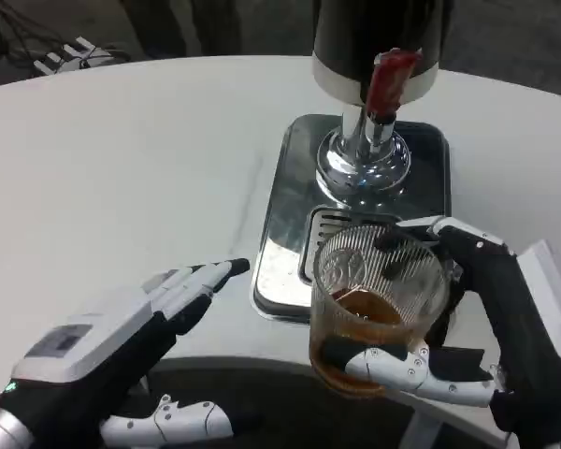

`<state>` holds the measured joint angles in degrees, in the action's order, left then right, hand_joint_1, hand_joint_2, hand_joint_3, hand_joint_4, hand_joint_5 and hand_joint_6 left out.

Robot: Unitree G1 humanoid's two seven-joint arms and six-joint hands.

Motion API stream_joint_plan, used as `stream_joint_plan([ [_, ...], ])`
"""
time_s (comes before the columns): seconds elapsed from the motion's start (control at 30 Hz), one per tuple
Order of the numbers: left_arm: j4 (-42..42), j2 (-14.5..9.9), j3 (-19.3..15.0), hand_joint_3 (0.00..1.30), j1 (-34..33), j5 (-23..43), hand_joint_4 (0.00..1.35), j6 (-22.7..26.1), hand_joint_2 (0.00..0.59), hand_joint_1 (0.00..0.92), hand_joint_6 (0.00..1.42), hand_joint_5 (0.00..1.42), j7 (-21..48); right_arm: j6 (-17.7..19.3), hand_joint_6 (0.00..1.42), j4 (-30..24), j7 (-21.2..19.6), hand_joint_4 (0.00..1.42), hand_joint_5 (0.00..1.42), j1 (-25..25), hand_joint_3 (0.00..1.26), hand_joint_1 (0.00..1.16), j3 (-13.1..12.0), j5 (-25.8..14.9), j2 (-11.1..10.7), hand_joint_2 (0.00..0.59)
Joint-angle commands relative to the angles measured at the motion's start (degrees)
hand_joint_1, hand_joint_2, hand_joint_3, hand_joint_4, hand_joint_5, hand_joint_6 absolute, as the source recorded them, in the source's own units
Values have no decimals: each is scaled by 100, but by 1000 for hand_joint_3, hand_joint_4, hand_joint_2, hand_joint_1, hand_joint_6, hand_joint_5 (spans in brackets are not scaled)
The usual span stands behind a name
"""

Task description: Grasp the cup under the faucet to collect the drink, then remove the cup.

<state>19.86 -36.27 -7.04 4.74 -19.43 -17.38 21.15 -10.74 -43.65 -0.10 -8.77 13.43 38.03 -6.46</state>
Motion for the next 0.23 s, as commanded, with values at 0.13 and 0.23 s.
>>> stream_joint_plan([
  [0.13, -130, -164, 68, 28, -46, -28, 0, -96, 55, 0, 0, 0, 54, 201, 646, -168, 90, 1067, 1100, 53, 941, 959, -84, -68, -2, 81],
  [0.23, -182, -184, 105, 27, -93, -16, 0, -81, 55, 0, 0, 0, 59, 203, 646, -161, 109, 1067, 1100, 49, 942, 959, -95, -62, 1, 82],
])
